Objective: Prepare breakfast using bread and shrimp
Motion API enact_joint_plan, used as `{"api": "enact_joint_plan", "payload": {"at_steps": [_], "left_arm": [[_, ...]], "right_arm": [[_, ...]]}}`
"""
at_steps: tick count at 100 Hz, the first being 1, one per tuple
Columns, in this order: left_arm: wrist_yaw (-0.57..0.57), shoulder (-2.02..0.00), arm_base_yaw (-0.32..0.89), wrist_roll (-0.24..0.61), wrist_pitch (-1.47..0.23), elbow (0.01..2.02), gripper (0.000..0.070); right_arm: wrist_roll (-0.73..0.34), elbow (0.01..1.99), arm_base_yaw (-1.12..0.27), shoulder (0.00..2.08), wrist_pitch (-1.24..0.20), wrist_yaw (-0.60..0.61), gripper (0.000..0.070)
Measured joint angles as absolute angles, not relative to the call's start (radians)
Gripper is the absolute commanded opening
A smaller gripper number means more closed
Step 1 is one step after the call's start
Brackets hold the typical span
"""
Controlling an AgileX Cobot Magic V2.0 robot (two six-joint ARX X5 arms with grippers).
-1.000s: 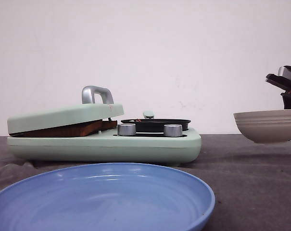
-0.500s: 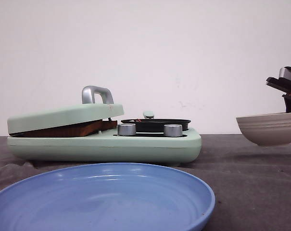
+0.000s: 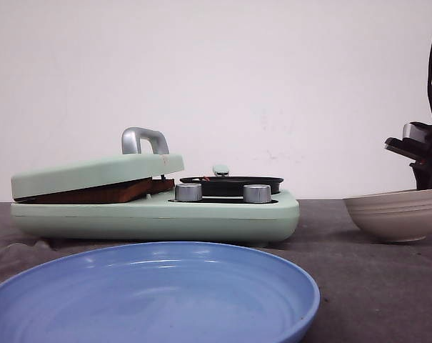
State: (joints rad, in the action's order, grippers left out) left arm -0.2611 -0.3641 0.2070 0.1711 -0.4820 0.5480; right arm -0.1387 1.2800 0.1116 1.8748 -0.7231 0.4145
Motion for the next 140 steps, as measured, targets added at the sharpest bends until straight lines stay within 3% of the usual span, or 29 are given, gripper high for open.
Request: {"api": "enact_joint_plan", "payload": {"at_steps": [23,47,63,75,104,140], "left_arm": [[-0.262,-0.364,0.207,0.171,-0.482,0.548,0.0432],[-0.261,-0.364,0.207,0.171,-0.483,0.548,0.0432],[-0.262,-0.364,0.207,0.171,-0.483,0.548,0.0432],[-0.262,-0.364,0.207,0.171,-0.483,0.548,0.0432],[-0.262,-0.364,0.207,0.171,-0.482,0.548,0.0432],[-0.262,-0.364,0.207,0.171,-0.483,0.548,0.0432]], "right_arm": [[-0.138,1.28,0.112,1.879,-0.725,0.411,0.003],[-0.132,1.28,0.112,1.879,-0.732,0.41,0.0338],[-0.131,1.28,0.112,1.879,-0.733,0.389,0.0354],[-0.127,1.28,0.112,1.879,-0.733,0.389,0.0429],[-0.109,1.28,0.141,1.851,-0.746,0.433,0.0432],[-0.109,1.28,0.189,1.623,-0.747,0.441,0.0431]]}}
